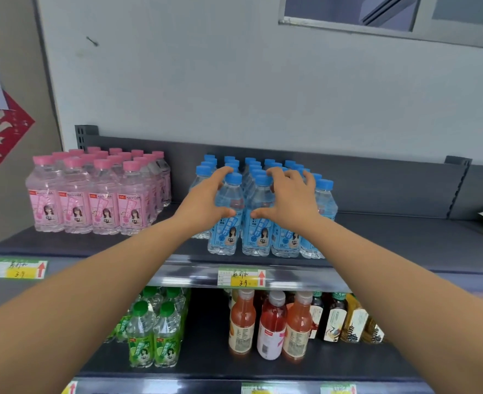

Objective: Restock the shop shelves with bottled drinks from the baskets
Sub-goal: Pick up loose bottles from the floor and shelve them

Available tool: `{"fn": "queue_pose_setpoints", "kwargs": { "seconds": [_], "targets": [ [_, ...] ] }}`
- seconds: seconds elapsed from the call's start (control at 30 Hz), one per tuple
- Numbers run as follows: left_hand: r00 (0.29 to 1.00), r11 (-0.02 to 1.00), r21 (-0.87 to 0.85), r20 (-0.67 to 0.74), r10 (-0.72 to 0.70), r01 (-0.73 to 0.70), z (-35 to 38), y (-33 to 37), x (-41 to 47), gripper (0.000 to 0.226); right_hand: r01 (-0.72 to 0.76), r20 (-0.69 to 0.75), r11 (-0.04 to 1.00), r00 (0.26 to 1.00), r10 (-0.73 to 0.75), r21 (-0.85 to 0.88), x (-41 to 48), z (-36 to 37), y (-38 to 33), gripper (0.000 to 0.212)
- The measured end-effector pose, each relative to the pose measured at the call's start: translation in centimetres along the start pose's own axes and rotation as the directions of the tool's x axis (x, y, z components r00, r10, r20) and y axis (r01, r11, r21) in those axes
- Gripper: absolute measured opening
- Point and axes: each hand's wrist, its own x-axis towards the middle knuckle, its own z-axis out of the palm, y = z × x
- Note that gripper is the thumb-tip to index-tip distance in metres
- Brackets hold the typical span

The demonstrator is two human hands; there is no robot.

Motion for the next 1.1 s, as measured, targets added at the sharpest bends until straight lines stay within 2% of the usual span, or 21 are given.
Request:
{"fn": "queue_pose_setpoints", "kwargs": {
  "seconds": [0.33, 0.6, 0.77, 0.97, 1.1],
  "targets": [
    [1.0, 1.0, -0.026, -0.003, 0.004, -0.004, 0.4, -0.8, 0.8, 0.084, 0.051, -0.021, 0.998, 0.999, -0.05, 0.023, -0.2, 0.3, 0.3, 0.086],
    [0.997, 0.994, 0.089, 0.05, -0.066, 0.062, 0.2, -0.2, 0.3, 0.098, 0.046, -0.014, 0.998, 0.999, -0.046, -0.035, -0.4, 0.1, 0.2, 0.092],
    [0.992, 0.982, 0.139, 0.006, -0.129, 0.127, -0.2, 0.2, -0.9, 0.105, 0.073, -0.029, 0.994, 0.997, -0.076, -0.081, -1.1, 0.0, 0.3, 0.097],
    [0.985, 0.95, 0.263, -0.05, -0.163, 0.17, -0.1, 0.7, -4.0, 0.087, 0.178, -0.113, 0.971, 0.974, -0.197, -0.161, -3.8, -0.4, -0.2, 0.075],
    [0.994, 0.923, 0.368, -0.046, -0.1, 0.11, 0.1, 0.8, -7.0, 0.064, 0.205, -0.08, 0.969, 0.973, -0.218, -0.14, -6.7, -0.2, -1.0, 0.063]
  ]
}}
